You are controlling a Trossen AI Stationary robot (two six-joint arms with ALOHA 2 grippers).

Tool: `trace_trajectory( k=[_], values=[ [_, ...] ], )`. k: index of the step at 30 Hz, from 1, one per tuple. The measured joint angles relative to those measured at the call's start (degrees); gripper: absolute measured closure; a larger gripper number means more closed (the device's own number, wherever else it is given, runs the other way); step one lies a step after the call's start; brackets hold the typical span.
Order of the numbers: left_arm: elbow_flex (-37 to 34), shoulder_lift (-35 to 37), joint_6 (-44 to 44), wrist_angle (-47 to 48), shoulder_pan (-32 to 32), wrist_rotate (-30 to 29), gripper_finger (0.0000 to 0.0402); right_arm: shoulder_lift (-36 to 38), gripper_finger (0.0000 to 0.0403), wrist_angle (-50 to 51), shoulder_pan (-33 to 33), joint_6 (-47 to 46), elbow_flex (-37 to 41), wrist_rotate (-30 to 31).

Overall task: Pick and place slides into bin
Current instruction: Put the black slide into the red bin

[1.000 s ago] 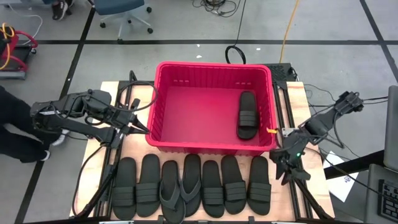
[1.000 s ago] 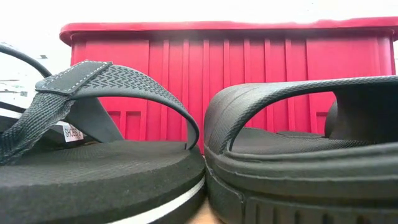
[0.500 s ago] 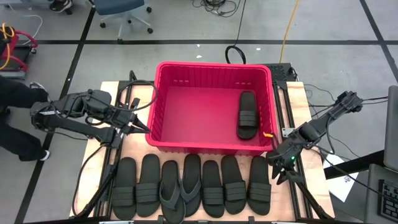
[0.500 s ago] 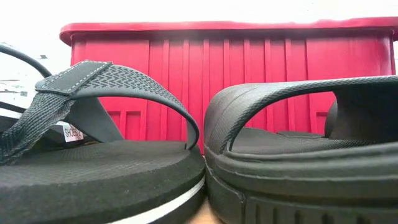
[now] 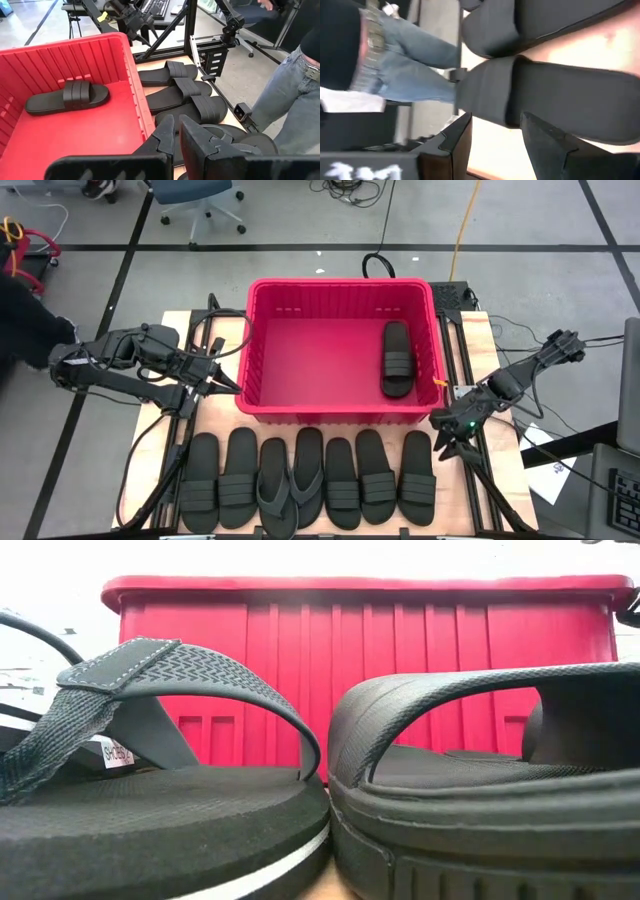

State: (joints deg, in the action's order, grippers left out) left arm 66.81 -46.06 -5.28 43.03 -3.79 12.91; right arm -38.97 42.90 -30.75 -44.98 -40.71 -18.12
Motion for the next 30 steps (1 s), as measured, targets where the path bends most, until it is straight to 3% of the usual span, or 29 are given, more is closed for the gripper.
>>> trace_trajectory(
  k=[7,16,22,26,30],
  values=[
    [0.0,-0.02,-0.35,0.01,0.01,0.0,0.0376,-1.8,0.0243,-8.37,-5.66,-5.44,-0.09,-1.89],
    [0.0,0.0,-0.85,0.0,0.0,0.02,0.0376,-2.07,0.0243,-5.17,-14.63,-10.8,0.82,7.79],
    [0.0,0.0,-0.99,0.02,-0.01,0.01,0.0376,-2.13,0.0243,-14.51,-18.76,-18.74,10.01,8.59],
    [0.0,-0.01,-0.98,0.02,-0.01,0.01,0.0376,-2.15,0.0243,-23.06,-19.36,-19.41,16.26,9.61],
    [0.0,0.0,-0.98,0.0,0.0,0.0,0.0376,-2.13,0.0243,-25.5,-19.36,-19.89,19.93,12.67]
  ],
)
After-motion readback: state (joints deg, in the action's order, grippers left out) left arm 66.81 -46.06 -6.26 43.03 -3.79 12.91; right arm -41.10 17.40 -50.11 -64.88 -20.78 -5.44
